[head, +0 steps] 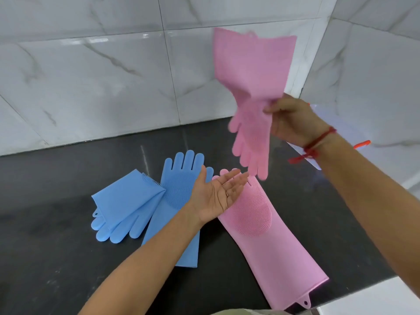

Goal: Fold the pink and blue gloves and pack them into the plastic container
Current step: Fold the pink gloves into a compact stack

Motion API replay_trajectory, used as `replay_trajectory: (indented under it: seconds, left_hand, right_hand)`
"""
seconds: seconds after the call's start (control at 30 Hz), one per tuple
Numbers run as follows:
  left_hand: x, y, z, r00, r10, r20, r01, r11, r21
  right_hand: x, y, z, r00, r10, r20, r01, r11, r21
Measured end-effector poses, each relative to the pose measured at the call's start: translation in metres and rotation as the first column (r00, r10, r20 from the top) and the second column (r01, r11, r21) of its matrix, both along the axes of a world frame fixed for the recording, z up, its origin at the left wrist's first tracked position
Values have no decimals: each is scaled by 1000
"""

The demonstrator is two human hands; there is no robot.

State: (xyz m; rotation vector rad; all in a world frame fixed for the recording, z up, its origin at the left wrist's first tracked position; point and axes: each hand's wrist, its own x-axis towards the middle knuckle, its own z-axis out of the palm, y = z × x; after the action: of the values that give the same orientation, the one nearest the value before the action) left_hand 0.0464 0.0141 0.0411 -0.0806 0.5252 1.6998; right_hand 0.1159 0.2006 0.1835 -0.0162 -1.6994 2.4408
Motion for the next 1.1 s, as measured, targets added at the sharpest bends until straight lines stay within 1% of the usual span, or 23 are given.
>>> replay_trajectory:
  seconds: [0.07, 0.13, 0.2, 0.27, 0.33, 0.37, 0.4, 0.43, 0.47, 0.5, 0.53, 0.57, 0.6, 0.63, 0.67, 0.7, 0.73, 0.77, 0.8, 0.83, 0.9, 1.03, 1.1]
  left_hand:
    - [1, -1, 3, 997, -58, 51, 55, 997, 58]
    - [10, -1, 7, 996, -75, 46, 72, 995, 76]
    - [24, 0, 6, 994, -64, 94, 54, 993, 103]
    - [39, 1, 4, 983, -1, 182, -13, 997, 78]
    - [50, 1, 3, 969, 97, 228, -112, 992, 52]
    - [53, -1, 4, 963, 151, 221, -166, 985, 47]
    - [54, -3, 5, 958, 204, 202, -216, 976, 41]
    - [54, -6, 8, 955, 233, 184, -245, 969, 45]
    - [54, -9, 10, 959, 239, 152, -249, 967, 49]
    - [55, -12, 11, 968, 231, 99, -237, 970, 53]
    - [57, -14, 9, 977, 211, 29, -212, 977, 30]
    - [61, -15, 4, 983, 176, -46, -177, 984, -30]
    - [65, -16, -4, 986, 130, -105, -143, 982, -125]
    - [69, -18, -11, 988, 87, -130, -115, 967, -228]
    - [72, -21, -18, 989, 52, -137, -93, 948, -306]
    - [74, -24, -21, 988, 29, -150, -81, 931, -355]
    - [74, -26, -24, 985, 21, -169, -85, 920, -382]
    - [72, -26, -25, 980, 23, -198, -103, 908, -406]
    - [70, -26, -26, 973, 19, -231, -119, 896, -428]
    - [68, -24, -24, 965, 9, -263, -129, 887, -444]
    - [62, -20, -21, 938, -38, -343, -137, 871, -473]
    - [44, -18, -16, 799, -179, -575, -192, 829, -525]
    - [35, -18, -12, 729, -242, -640, -212, 810, -547]
  right_hand:
    - [32, -8, 3, 997, 79, -20, -69, 949, 307]
    - [56, -16, -8, 985, 163, 47, -161, 810, 564]
    - [79, -21, -20, 966, 194, 172, -260, 693, 673]
    - [108, -22, -29, 956, 187, 225, -293, 607, 739]
    - [114, -39, -43, 978, 98, 184, -206, 581, 787]
    - [107, -49, -54, 987, 2, 164, -141, 517, 844]
    - [92, -60, -65, 980, -163, 115, -57, 324, 944]
    - [74, -72, -78, 962, -273, 30, -42, -38, 998]
    - [58, -86, -86, 950, -312, 5, -85, -245, 966]
    - [42, -95, -95, 950, -304, -65, -54, -368, 928]
    - [31, -104, -103, 951, -308, -22, -107, -395, 912]
    - [28, -107, -116, 936, -350, -29, -111, -372, 921]
    - [28, -112, -121, 909, -416, -4, -104, -238, 966]
    - [33, -113, -134, 899, -437, 7, -82, -151, 985]
    - [48, -106, -143, 869, -475, 138, -118, 73, 990]
    - [73, -96, -155, 847, -485, 218, -131, 207, 969]
    - [108, -84, -160, 850, -405, 336, -201, 341, 919]
    - [137, -68, -157, 866, -286, 411, -176, 594, 785]
    - [160, -50, -155, 852, -267, 451, -136, 719, 682]
    - [171, -40, -152, 836, -192, 515, -89, 878, 471]
    - [166, -24, -152, 750, -244, 615, 3, 931, 366]
    - [125, -32, -139, 694, -368, 619, 72, 891, 448]
    - [111, -31, -139, 690, -430, 582, 116, 859, 498]
